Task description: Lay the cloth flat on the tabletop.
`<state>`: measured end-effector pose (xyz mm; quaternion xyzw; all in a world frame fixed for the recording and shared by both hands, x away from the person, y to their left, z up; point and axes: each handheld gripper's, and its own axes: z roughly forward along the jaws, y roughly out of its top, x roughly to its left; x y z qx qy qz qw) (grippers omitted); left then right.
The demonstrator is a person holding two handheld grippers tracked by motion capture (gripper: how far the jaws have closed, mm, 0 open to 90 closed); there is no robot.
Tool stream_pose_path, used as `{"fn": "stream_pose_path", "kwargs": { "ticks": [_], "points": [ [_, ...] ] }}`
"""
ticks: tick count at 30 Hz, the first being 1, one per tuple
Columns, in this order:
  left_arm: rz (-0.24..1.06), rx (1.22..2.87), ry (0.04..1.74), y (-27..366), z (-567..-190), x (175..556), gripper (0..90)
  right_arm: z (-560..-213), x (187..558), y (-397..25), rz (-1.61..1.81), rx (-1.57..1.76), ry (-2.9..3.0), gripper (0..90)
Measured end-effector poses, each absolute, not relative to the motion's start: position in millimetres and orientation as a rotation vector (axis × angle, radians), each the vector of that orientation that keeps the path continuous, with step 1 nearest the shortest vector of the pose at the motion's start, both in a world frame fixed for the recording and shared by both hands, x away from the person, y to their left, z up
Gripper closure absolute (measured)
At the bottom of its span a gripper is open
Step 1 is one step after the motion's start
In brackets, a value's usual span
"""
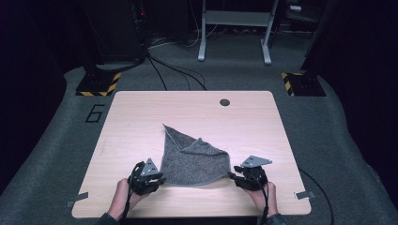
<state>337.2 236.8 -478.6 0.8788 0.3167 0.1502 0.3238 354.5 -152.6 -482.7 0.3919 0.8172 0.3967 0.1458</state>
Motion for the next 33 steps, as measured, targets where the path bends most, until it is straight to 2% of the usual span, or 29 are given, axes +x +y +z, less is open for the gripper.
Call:
{"fn": "stream_pose_path", "kwargs": {
  "ticks": [3, 5, 7, 9, 18, 28, 33],
  "points": [
    [0.391, 2.235, 0.88, 245.3, -470.6, 335.1, 46.3, -473.2, 359.7, -159.6, 1.174, 1.134, 2.325, 51.5],
    [0.428, 2.202, 0.91, 248.2, -468.0, 337.5, 39.9, -466.5, 366.0, -160.5, 1.187, 1.139, 2.302, 50.9],
    [0.413, 2.199, 0.933, 249.2, -467.9, 344.2, 32.9, -461.4, 375.0, -156.5, 1.185, 1.139, 2.295, 51.2],
    [0.445, 2.193, 0.967, 246.1, -471.4, 352.7, 29.9, -458.4, 387.5, -149.8, 1.181, 1.123, 2.304, 51.5],
    [0.492, 2.271, 1.032, 221.6, -498.4, 381.5, 25.5, -458.8, 448.6, -101.7, 1.128, 1.115, 2.396, 54.2],
    [0.505, 2.284, 1.05, 219.4, -513.3, 380.0, 20.6, -474.3, 497.3, -62.0, 1.004, 1.129, 2.494, 56.0],
    [0.499, 2.275, 1.055, 220.7, -514.0, 378.3, 21.0, -488.4, 512.6, -49.5, 0.95, 1.153, 2.544, 53.5]
  ]
}}
